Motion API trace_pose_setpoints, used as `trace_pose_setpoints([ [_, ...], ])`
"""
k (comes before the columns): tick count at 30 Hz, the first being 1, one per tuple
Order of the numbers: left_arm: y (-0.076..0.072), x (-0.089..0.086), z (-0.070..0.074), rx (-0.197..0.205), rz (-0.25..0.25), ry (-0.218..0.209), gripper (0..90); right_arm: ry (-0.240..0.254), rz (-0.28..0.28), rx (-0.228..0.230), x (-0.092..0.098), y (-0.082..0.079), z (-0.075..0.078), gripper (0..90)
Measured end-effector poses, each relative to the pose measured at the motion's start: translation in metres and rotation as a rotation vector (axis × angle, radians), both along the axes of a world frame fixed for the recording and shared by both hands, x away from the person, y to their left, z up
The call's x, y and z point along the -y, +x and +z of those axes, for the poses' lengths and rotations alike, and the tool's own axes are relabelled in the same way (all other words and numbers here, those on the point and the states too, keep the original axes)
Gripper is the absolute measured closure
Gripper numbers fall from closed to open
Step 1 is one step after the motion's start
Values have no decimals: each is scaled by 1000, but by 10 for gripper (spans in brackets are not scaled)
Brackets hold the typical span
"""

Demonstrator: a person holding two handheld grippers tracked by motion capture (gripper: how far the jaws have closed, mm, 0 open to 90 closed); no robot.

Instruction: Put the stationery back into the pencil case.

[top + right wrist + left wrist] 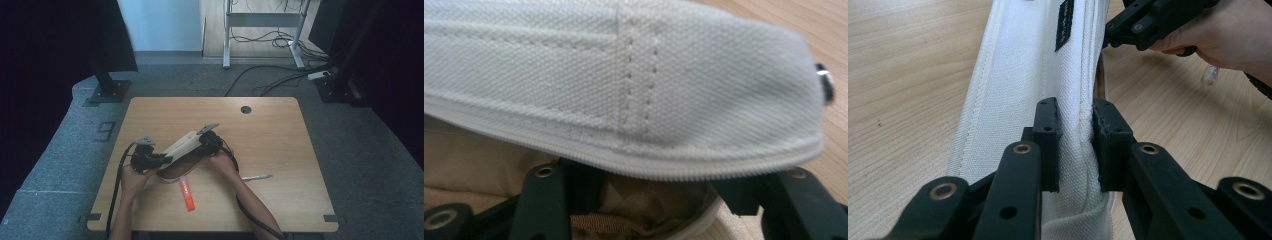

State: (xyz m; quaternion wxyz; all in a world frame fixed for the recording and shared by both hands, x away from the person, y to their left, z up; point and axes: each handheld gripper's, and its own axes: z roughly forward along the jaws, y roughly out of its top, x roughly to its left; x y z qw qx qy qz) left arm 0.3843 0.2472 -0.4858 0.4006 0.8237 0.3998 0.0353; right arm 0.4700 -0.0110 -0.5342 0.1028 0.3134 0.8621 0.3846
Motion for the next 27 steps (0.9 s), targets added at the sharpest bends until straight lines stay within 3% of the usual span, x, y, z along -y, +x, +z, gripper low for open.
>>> trace_pose_setpoints([
  [5, 0, 0, 0, 0, 0, 0, 750, 1, -5, 2, 3, -2, 4, 350],
  [27, 0, -1, 0, -1, 1, -4, 749, -8, 23, 17, 36, -21, 26, 313],
])
